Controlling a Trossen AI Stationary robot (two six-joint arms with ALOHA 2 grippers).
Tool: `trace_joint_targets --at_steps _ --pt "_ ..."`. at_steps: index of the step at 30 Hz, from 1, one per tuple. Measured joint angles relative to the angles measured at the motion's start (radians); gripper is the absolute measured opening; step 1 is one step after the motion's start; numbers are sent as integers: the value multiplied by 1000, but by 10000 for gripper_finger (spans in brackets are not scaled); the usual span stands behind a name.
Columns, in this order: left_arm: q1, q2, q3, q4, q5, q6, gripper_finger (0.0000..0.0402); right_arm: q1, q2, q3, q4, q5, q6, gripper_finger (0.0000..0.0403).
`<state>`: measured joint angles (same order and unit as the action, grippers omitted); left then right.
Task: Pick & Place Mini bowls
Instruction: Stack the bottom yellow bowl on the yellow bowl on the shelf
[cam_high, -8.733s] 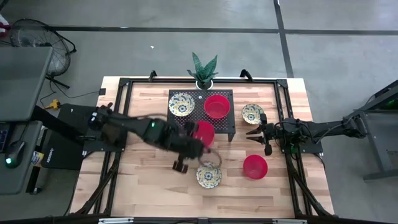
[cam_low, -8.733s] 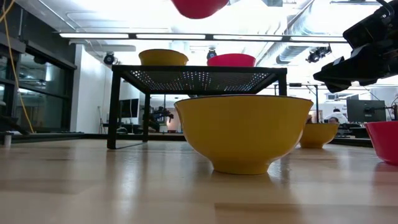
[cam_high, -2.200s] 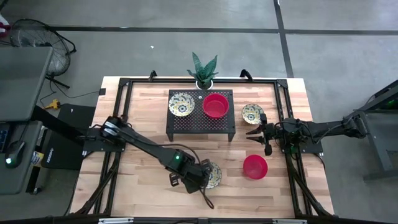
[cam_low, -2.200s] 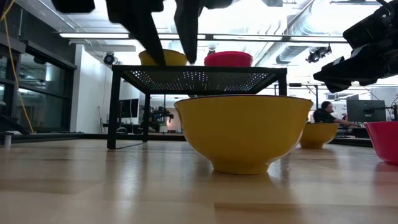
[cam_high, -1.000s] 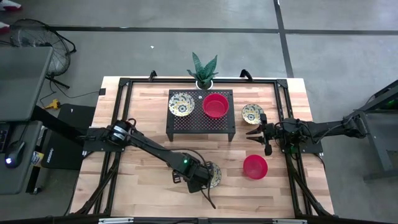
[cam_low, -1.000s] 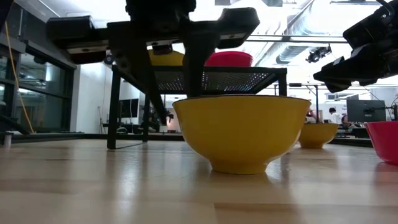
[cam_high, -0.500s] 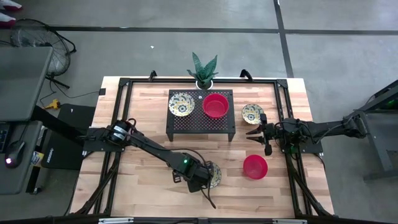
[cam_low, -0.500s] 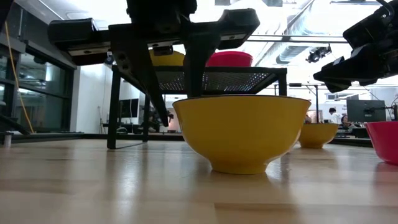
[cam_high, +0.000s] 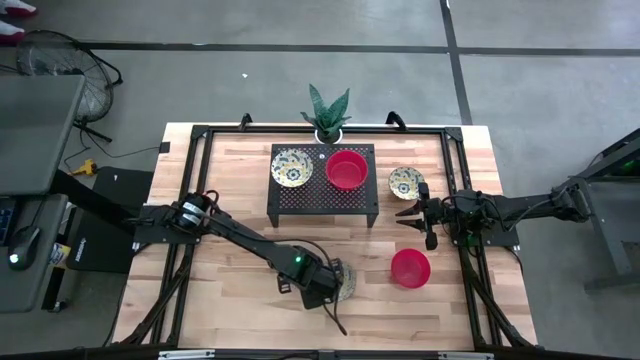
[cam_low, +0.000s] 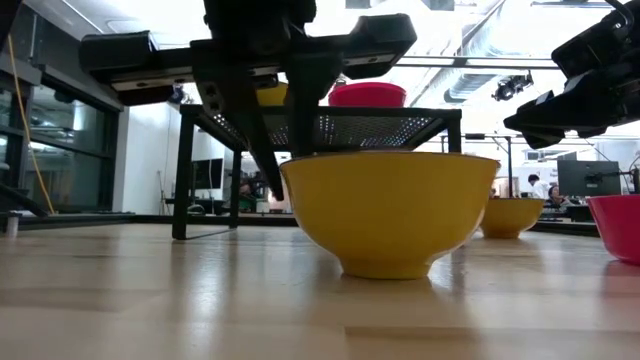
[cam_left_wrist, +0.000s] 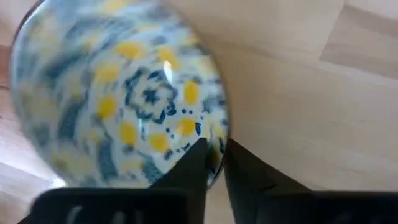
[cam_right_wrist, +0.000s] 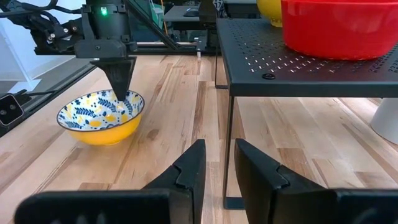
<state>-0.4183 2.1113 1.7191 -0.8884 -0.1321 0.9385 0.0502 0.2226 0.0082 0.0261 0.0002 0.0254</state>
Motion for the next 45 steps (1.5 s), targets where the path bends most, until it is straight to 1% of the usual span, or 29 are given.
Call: trace_joint_targets --at_steps 2,3,21,36,41,45 --pt "-1 -1 1 3 -7 -4 16 0 0 0 0 0 0 73" --pt "-1 -3 3 11 -9 -6 11 0 0 0 0 0 0 73" --pt "-2 -2 8 0 -40 -66 3 0 0 0 0 0 0 73" --pt "-24 6 145 -140 -109 -151 0 0 0 0 0 0 0 73" --pt "-51 5 213 -191 -120 -161 0 0 0 0 0 0 0 73" --pt "-73 3 297 -228 -125 -168 0 0 0 0 0 0 0 73"
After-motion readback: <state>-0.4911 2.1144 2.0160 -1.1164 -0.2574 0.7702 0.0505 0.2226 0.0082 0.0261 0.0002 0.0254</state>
